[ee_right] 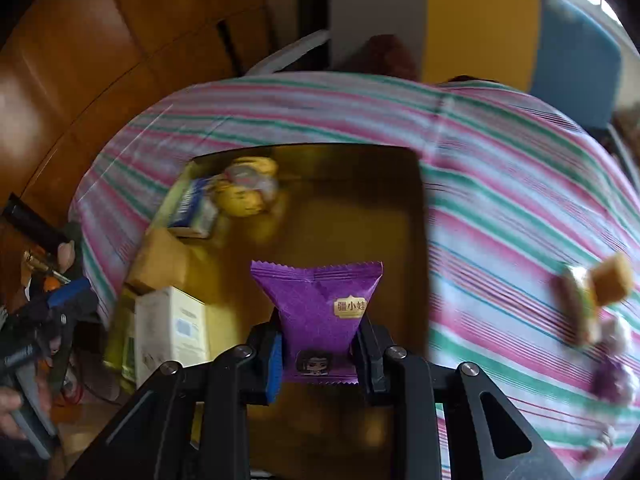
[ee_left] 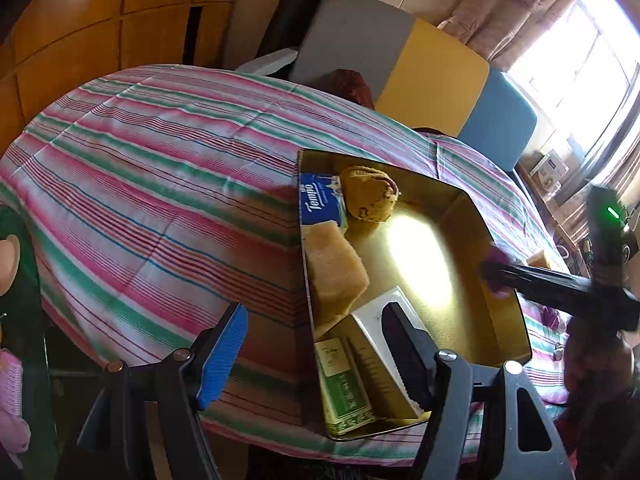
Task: Organize objects
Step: 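Lower the purple snack packet into the gold tray and open the right gripper, then move both tools back toward the remaining items on the table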
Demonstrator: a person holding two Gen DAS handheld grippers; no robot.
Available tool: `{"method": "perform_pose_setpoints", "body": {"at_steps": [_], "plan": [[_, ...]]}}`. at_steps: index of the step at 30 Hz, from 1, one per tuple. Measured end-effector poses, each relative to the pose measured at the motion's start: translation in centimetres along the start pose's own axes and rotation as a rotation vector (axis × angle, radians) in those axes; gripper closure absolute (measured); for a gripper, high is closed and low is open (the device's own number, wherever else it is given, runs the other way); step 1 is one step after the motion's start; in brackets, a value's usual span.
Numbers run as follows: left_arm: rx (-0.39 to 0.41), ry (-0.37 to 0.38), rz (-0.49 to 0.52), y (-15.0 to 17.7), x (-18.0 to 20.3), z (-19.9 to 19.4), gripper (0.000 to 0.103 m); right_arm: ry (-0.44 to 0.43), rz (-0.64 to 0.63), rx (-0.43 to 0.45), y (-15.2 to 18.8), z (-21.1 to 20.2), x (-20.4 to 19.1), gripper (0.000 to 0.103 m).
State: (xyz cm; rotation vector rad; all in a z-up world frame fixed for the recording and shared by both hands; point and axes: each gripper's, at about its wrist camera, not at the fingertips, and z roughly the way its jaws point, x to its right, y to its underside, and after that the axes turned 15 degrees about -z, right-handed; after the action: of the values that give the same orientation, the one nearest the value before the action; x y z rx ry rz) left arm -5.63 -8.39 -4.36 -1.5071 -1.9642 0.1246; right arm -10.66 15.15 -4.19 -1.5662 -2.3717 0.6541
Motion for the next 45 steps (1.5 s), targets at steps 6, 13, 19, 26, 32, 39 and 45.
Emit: {"method": "perform_pose_setpoints", "body": {"at_steps": [6,13,19,26,32,39,45], "plan": [[0.019,-0.009,-0.020,-0.2,-0.9,0.0,0.033,-0.065,0.059,-0.083,-3.3,7.3,-2.6,0.074],[0.007,-0.006,-0.039,-0.3,-1.4,0.4,0.033,-0.186,0.132,-0.043,-3.8,9.8,-3.4,0.066],[0.020,-0.001,-0.027,0.0,-0.9,0.2,0.033,-0.180,0.149,0.020,-2.4,7.0,-2.4,0.050],[0.031,-0.001,0.009,0.6,0.2,0.0,0.033,-0.042,0.136,0.100,0.3,1.5,-0.5,0.046],[0.033,0.006,0.045,1.1,1.3,-0.2,0.033,0.056,0.152,0.173,4.1,-3.7,2.1,0.033],[0.035,0.028,0.074,1.4,3.3,-0.4,0.033,0.148,0.256,0.165,10.2,-7.9,7.3,0.025],[0.026,0.083,0.167,2.2,7.6,-0.6,0.033,0.273,0.425,0.152,15.9,-11.3,14.5,0.024]]}}
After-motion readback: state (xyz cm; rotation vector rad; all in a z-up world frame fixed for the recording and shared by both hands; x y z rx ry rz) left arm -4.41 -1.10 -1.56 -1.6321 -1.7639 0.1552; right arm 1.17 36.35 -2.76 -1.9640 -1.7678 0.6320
